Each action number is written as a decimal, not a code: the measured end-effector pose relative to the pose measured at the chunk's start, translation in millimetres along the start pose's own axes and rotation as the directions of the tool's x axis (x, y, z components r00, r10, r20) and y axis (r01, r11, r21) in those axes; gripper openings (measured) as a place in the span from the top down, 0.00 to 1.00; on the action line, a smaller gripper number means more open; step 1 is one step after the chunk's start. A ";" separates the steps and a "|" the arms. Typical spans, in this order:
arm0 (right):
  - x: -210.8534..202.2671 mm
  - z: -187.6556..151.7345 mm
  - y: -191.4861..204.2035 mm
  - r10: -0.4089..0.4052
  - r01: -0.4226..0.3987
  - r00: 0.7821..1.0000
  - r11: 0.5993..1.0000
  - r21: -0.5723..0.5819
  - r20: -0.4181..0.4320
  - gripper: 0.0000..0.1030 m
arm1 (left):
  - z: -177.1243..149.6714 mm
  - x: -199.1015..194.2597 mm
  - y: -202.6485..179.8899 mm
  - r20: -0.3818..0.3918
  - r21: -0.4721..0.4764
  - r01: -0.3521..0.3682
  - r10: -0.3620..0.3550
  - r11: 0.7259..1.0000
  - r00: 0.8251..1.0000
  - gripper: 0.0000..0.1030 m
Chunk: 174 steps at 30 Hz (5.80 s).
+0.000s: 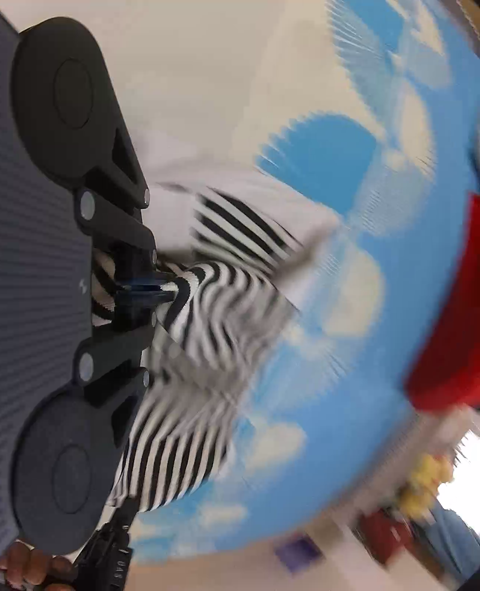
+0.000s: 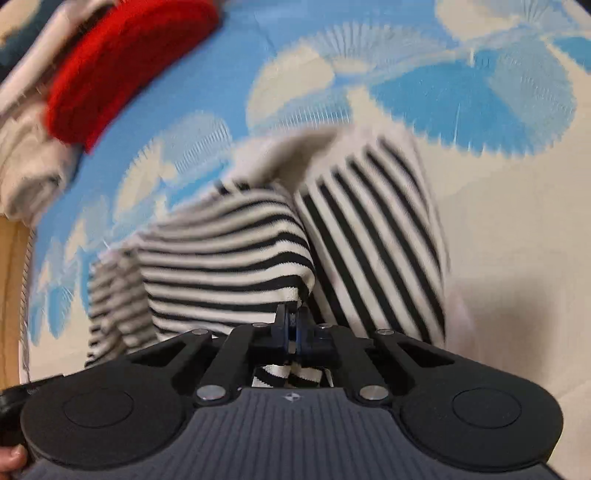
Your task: Fold small clothes
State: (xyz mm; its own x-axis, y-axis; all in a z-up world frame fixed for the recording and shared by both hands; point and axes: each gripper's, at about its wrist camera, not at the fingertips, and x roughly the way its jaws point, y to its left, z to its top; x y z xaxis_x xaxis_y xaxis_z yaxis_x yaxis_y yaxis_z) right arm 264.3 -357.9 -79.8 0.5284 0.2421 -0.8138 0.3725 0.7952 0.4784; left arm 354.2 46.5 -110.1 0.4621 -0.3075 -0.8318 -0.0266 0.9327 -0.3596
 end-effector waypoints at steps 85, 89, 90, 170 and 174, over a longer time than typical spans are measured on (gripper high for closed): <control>-38.2 1.0 0.9 0.034 -0.034 0.999 0.999 -0.001 -0.031 0.96 | -6.5 -32.9 -9.1 -0.002 0.149 0.057 -0.057 0.987 0.998 0.99; -41.3 -3.3 -11.4 0.014 -0.012 0.997 1.000 0.026 -0.073 0.96 | -12.4 -19.7 -2.4 -0.083 0.173 -0.023 0.038 0.985 0.996 0.99; -35.0 -5.4 -16.7 -0.014 0.017 0.995 0.999 0.034 -0.099 0.96 | -15.3 -10.6 -1.0 -0.116 0.182 -0.054 0.076 0.982 0.990 0.99; -111.4 -227.7 -133.7 -0.234 0.234 0.972 0.969 -0.077 0.014 0.69 | -238.4 -100.2 95.6 -0.082 0.065 -0.285 0.290 0.956 0.954 0.79; -116.8 -228.3 -137.1 -0.228 0.229 0.973 0.971 -0.068 0.025 0.89 | -239.7 -106.9 85.8 -0.055 0.103 -0.262 0.269 0.959 0.962 0.91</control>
State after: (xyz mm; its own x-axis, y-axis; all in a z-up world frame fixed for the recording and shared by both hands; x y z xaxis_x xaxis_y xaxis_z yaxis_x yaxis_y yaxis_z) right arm -22.7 -368.3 -125.6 0.4488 0.0402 -0.8927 0.4312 0.8652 0.2557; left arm 90.0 114.3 -153.4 0.3881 -0.0553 -0.9200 -0.0551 0.9950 -0.0830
